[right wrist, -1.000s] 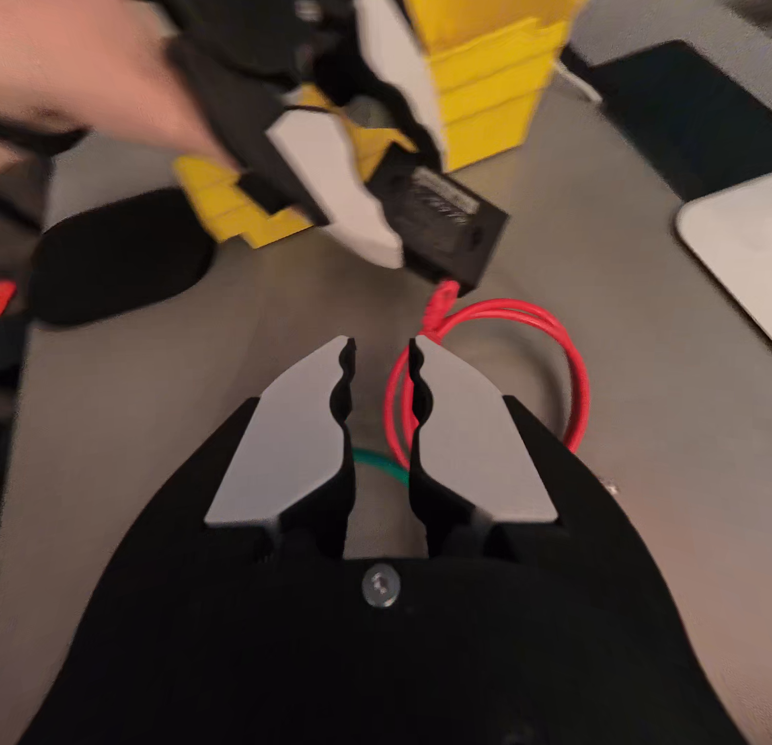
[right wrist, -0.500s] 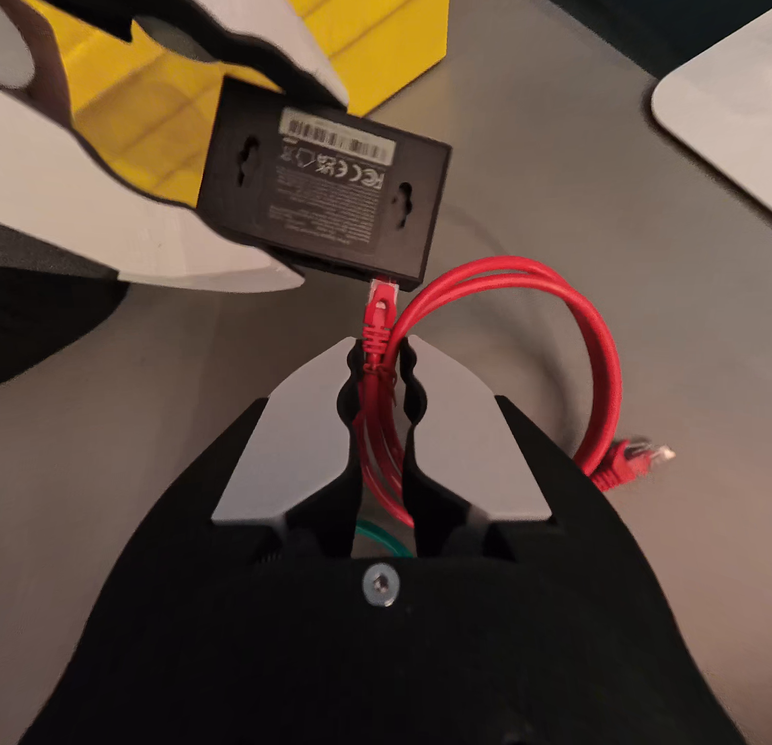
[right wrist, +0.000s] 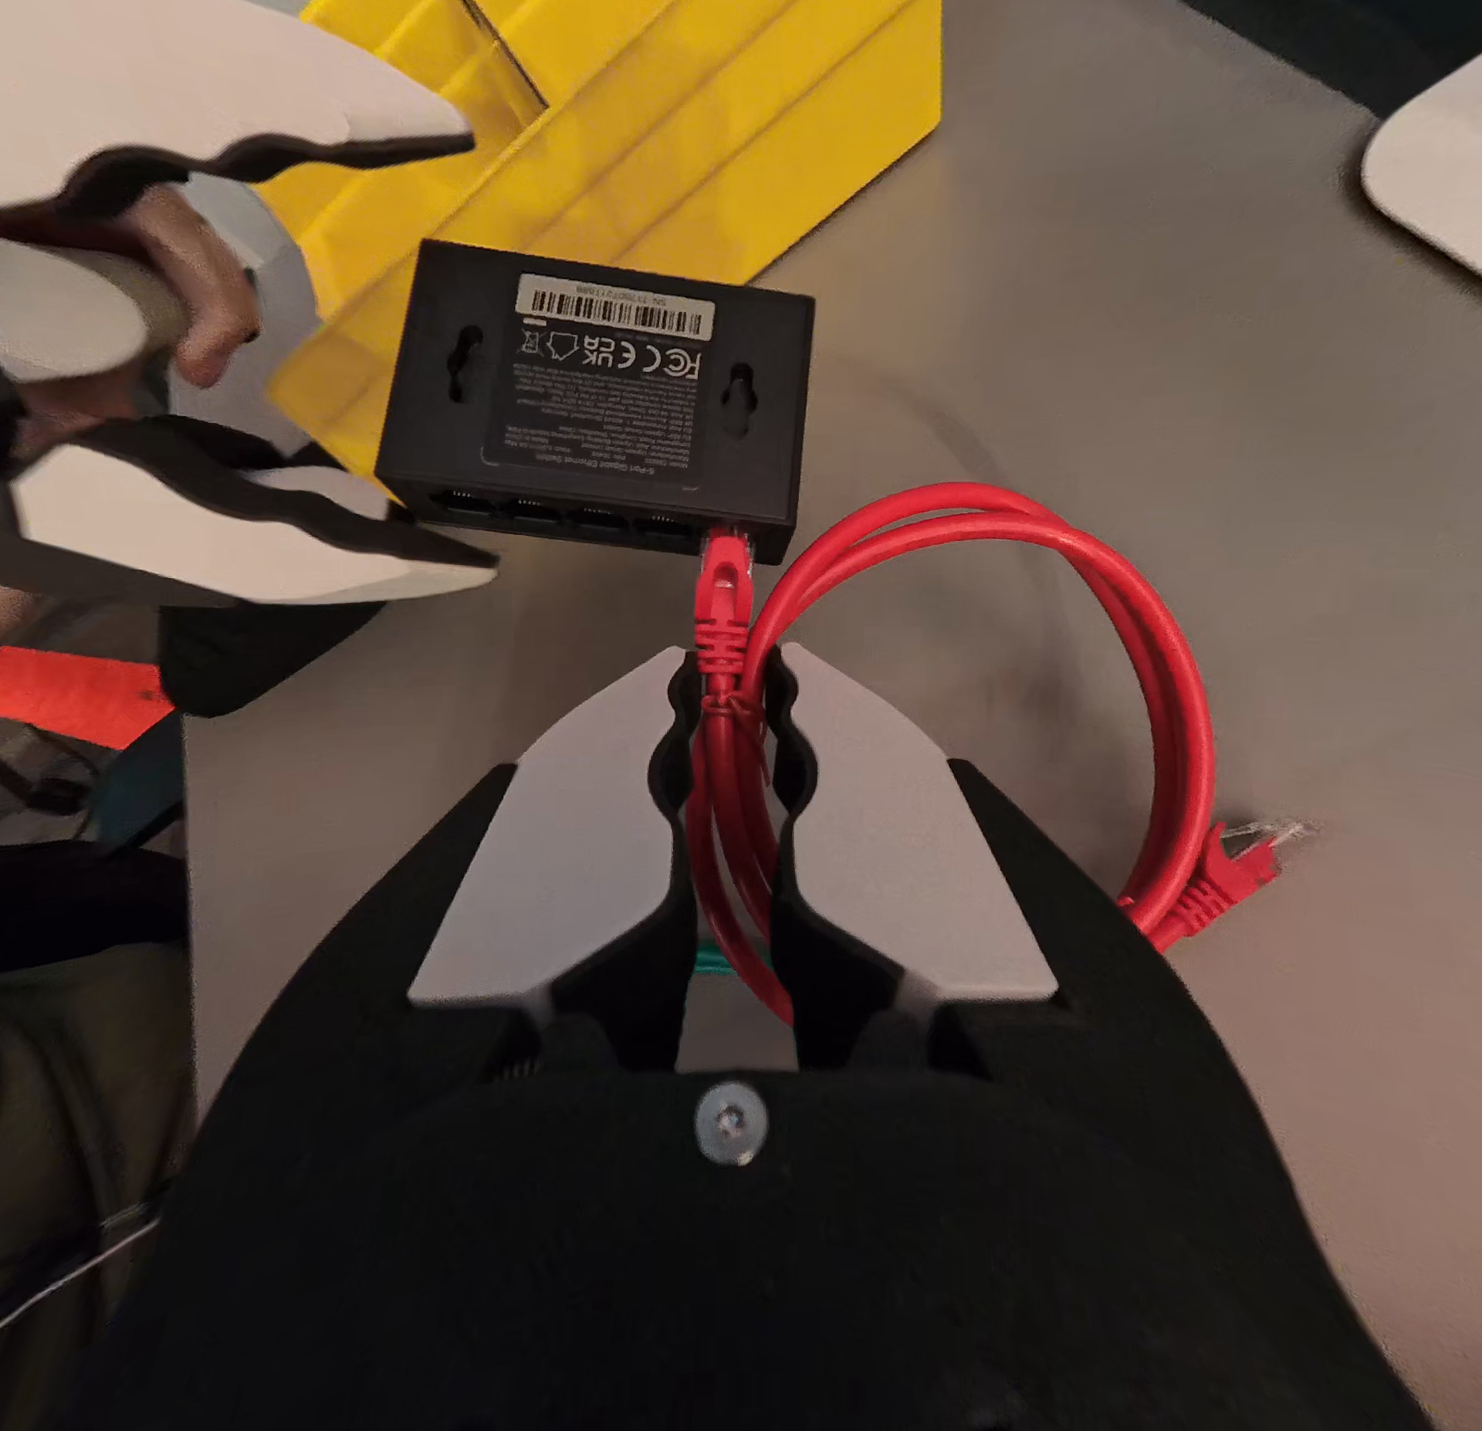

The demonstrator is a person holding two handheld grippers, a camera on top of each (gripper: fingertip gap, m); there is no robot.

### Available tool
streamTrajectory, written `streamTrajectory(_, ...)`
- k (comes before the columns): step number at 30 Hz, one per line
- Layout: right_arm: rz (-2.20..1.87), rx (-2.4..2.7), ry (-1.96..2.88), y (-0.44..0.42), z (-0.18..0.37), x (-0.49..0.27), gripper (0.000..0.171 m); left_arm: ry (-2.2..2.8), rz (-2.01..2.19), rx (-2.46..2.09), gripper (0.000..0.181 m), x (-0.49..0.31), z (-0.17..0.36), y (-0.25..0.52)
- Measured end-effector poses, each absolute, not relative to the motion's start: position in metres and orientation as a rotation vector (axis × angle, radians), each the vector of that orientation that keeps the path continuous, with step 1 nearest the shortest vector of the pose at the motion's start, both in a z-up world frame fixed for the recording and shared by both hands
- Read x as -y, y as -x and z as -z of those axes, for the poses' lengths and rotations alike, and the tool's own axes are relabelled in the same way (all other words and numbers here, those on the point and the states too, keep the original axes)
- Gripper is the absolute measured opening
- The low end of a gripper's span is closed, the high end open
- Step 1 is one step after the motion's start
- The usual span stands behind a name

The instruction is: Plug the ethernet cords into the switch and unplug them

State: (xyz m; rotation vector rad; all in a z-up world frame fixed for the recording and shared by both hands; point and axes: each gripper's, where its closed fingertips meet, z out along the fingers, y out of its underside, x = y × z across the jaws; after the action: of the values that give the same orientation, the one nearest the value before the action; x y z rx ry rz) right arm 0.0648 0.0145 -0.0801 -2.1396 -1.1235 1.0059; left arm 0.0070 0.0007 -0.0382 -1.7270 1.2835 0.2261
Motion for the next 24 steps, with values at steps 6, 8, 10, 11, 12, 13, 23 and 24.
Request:
streamTrajectory(6,-1.040,1.191,2.199,-0.075,0.073,0.001,0.017,1.506,-0.303,-1.448,0.067,-0.003,0.045,-0.036)
streamTrajectory(8,-1.065,1.202,2.228,-0.080,0.071,0.006,0.017,1.472,-0.263,-1.467,0.060,-0.004,0.049,-0.044)
streamTrajectory(10,-1.068,1.215,2.260,-0.086,0.071,0.009,0.017,1.434,-0.253,-1.495,0.054,-0.005,0.052,-0.051)
streamTrajectory(11,-1.054,1.217,2.274,-0.089,0.071,0.009,0.017,1.414,-0.251,-1.506,0.050,-0.005,0.053,-0.054)
streamTrajectory(12,-1.038,1.218,2.284,-0.092,0.071,0.008,0.017,1.402,-0.255,-1.520,0.047,-0.005,0.055,-0.057)
streamTrajectory(13,-1.024,1.223,2.292,-0.094,0.071,0.008,0.017,1.395,-0.281,-1.524,0.045,-0.008,0.056,-0.059)
streamTrajectory(23,-0.901,1.268,2.350,-0.118,0.070,0.008,0.017,1.261,-0.361,-1.550,0.033,-0.015,0.060,-0.082)
streamTrajectory(24,-0.888,1.273,2.352,-0.120,0.069,0.008,0.017,1.251,-0.376,-1.553,0.032,-0.015,0.061,-0.083)
